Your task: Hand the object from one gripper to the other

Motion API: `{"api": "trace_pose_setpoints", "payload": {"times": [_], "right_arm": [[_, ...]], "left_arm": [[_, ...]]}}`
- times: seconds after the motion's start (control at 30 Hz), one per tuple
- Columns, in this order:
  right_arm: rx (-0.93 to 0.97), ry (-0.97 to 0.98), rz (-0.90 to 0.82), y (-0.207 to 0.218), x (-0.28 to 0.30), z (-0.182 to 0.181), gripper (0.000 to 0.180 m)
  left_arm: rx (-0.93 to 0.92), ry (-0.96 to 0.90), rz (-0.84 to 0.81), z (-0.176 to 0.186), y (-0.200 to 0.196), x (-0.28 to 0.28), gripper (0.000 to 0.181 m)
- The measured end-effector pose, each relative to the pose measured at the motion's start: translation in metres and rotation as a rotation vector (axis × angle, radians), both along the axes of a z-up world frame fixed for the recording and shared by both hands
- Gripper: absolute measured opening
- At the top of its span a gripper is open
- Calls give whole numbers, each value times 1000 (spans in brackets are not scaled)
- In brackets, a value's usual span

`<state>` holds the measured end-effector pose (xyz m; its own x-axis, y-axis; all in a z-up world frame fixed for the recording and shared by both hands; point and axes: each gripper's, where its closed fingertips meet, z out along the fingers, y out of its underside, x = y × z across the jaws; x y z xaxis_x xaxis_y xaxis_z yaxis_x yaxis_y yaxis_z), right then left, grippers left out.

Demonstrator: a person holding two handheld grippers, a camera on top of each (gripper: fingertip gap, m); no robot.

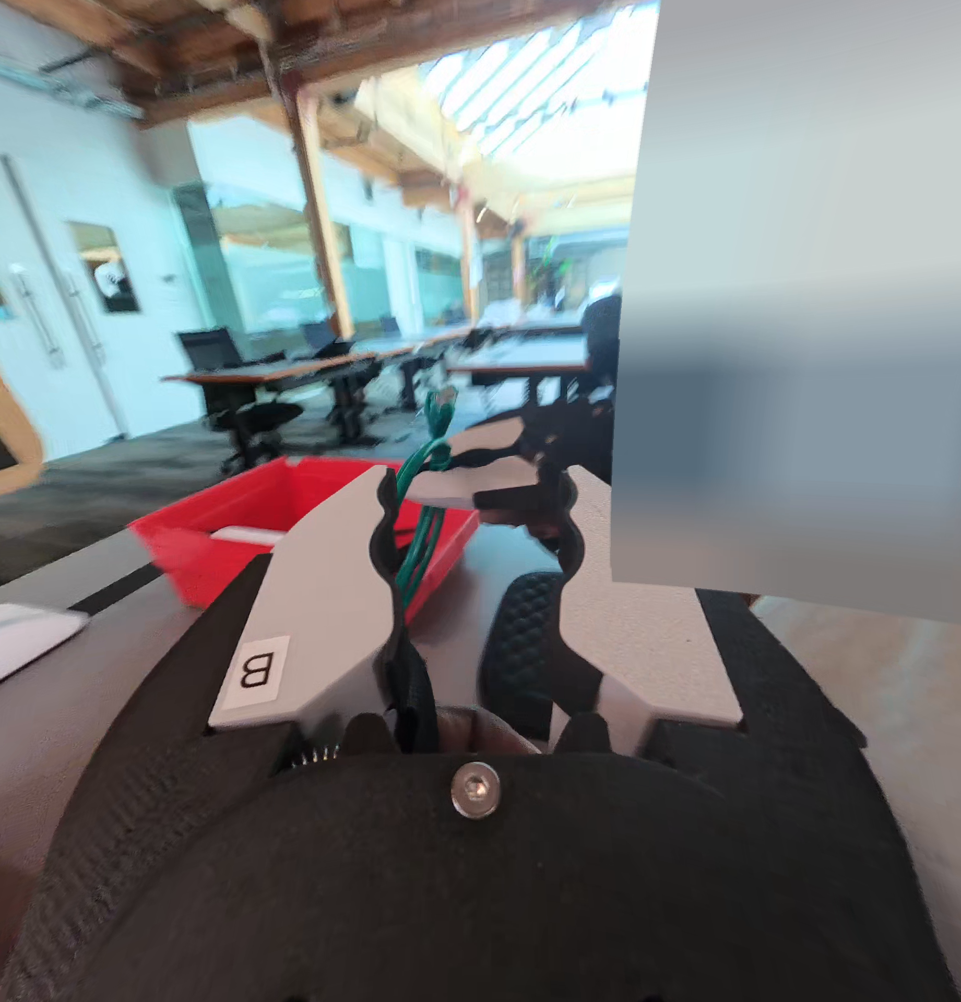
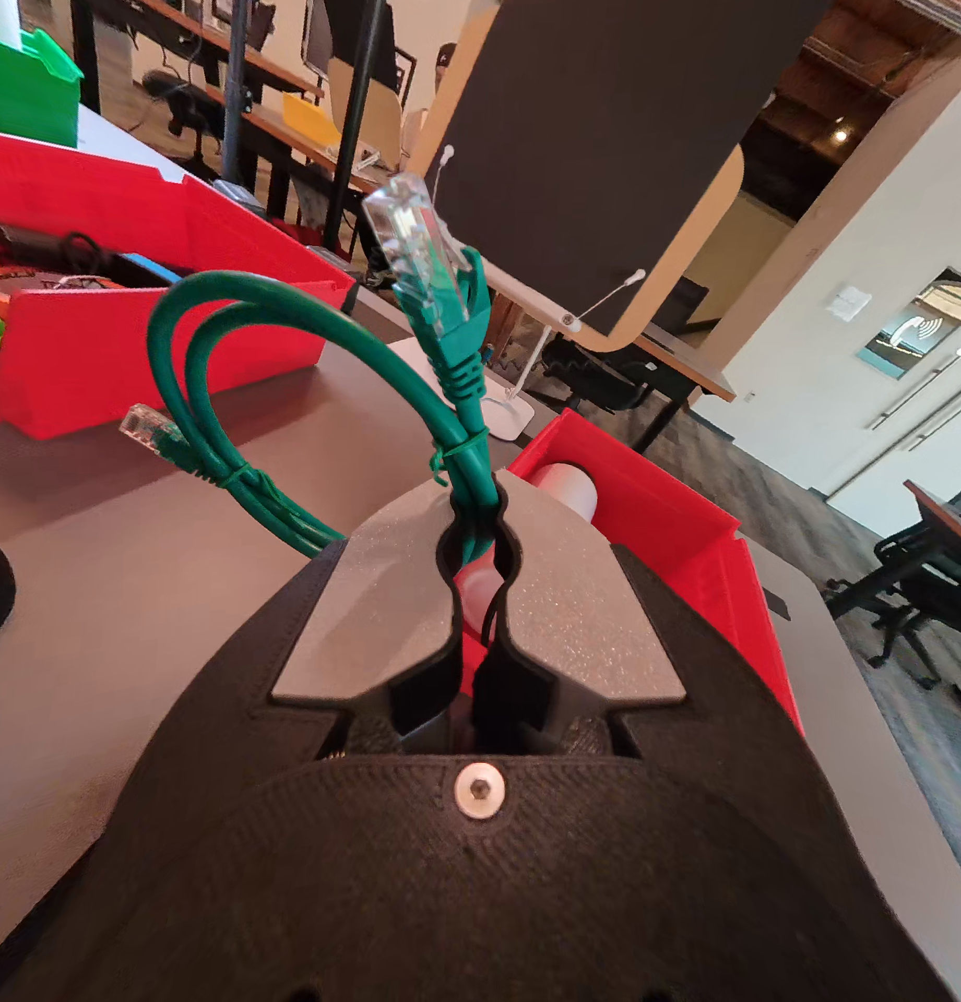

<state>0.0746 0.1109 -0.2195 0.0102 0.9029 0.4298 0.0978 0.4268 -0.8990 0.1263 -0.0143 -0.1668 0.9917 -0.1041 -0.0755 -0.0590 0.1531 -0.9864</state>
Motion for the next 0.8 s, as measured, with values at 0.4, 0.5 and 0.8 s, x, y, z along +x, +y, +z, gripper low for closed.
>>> {"api": "trace_pose_setpoints", "payload": {"times": [0.4,0.5,0.8], "right_arm": [[182,-103,32,-26,1,-13,7],[195,-155,29,-29,-2,-24,6],[112,-116,104,-40,1,-16,11]], "left_arm": [[-311,573,638,-52,37,-56,43],[-350,666,695,-56,36,-60,30],[-349,572,665,-60,36,-63,6]]}}
